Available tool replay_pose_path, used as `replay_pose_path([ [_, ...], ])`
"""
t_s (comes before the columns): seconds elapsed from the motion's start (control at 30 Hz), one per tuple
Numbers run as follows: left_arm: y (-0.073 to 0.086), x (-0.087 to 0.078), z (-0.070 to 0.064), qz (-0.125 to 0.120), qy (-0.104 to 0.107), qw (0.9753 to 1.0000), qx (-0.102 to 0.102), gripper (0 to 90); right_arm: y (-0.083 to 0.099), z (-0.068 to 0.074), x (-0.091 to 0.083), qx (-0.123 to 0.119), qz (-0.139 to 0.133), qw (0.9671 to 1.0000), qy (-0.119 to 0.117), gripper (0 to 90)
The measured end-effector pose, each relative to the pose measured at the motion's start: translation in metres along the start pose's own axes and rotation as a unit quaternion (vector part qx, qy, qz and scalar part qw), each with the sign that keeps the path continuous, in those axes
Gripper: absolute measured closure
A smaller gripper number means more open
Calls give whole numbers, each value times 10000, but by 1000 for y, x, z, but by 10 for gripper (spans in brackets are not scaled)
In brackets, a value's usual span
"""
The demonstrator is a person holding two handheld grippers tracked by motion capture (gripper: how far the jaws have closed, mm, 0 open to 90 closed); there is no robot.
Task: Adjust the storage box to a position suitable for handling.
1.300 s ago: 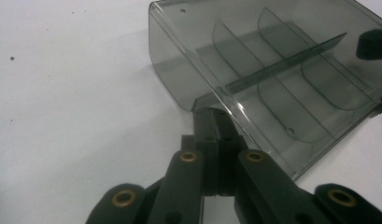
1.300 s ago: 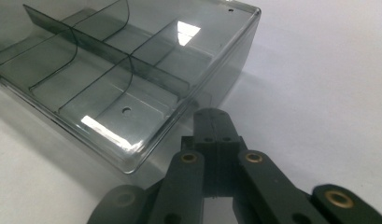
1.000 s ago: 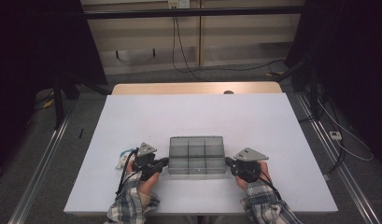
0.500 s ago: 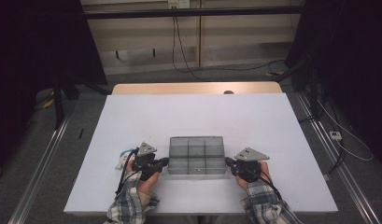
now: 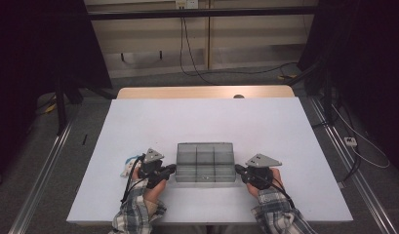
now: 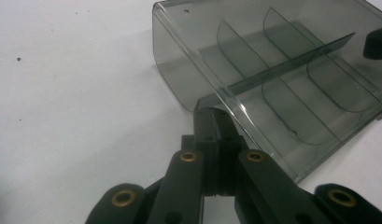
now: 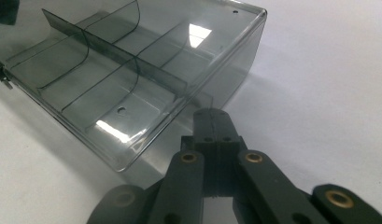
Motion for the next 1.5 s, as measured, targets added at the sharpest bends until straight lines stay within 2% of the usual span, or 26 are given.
replay_pose_path([
  [0.1, -2, -1, 1, -63, 8, 10000, -17, 900, -2, -1, 0, 9, -60, 10000, 23, 900],
  [0.17, -4, -3, 1, -171, -80, 9998, 34, 875, -5, -3, -2, 98, -227, 9997, 15, 900],
  [0.27, -8, -7, 6, -332, -260, 9991, 1, 819, -12, -3, -8, 74, -469, 9989, 4, 897],
  [0.33, -9, -10, 9, -382, -312, 9988, -23, 776, -17, -3, -13, -8, -623, 9981, -22, 841],
  [0.4, -11, -12, 10, -437, -309, 9986, -48, 748, -22, -1, -16, -49, -768, 9969, -163, 788],
  [0.5, -15, -16, 10, -492, -258, 9985, -5, 637, -29, 4, -19, -30, -964, 9946, -380, 714],
  [0.57, -17, -17, 10, -512, -223, 9984, -57, 532, -33, 8, -20, -52, -1008, 9939, -439, 632],
  [0.63, -18, -18, 10, -527, -228, 9983, -49, 485, -37, 12, -20, -93, -1066, 9927, -555, 560],
  [0.7, -19, -19, 11, -547, -173, 9983, -106, 423, -39, 15, -21, -150, -1088, 9918, -658, 499],
  [0.8, -21, -19, 9, -527, -121, 9985, -56, 368, -40, 22, -20, -17, -1056, 9899, -946, 409],
  [0.87, -22, -20, 8, -542, -119, 9985, -38, 298, -41, 28, -19, -121, -1044, 9883, -1110, 379],
  [0.93, -22, -20, 8, -532, -90, 9985, -25, 260, -42, 33, -18, -205, -1047, 9873, -1177, 315],
  [1.07, -22, -20, 7, -537, 22, 9986, -7, 171, -42, 43, -15, -294, -1023, 9851, -1354, 244],
  [1.2, -22, -21, 7, -568, 168, 9982, 69, 115, -41, 49, -13, -266, -918, 9842, -1490, 250],
  [1.23, -22, -21, 7, -581, 188, 9981, 90, 107, -41, 50, -13, -277, -901, 9836, -1537, 277],
  [1.33, -22, -22, 7, -623, 238, 9977, 109, 78, -41, 54, -14, -359, -908, 9806, -1699, 382],
  [1.4, -22, -22, 7, -618, 269, 9977, 118, 70, -40, 56, -14, -418, -870, 9798, -1750, 481],
  [1.47, -22, -21, 8, -605, 266, 9977, 136, 69, -39, 58, -12, -500, -813, 9795, -1775, 531],
  [1.5, -22, -21, 8, -599, 282, 9977, 148, 69, -38, 60, -12, -517, -768, 9788, -1828, 592],
])
Point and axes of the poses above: each handheld gripper's, and its own axes: x roughly forward along the jaws, y roughly out of its underside, z roughly to its left, the point moved 4 cm from there along x, roughly forward along the jaws, and after that the axes turned 9 degrees about -y, right-handed, at the moved point
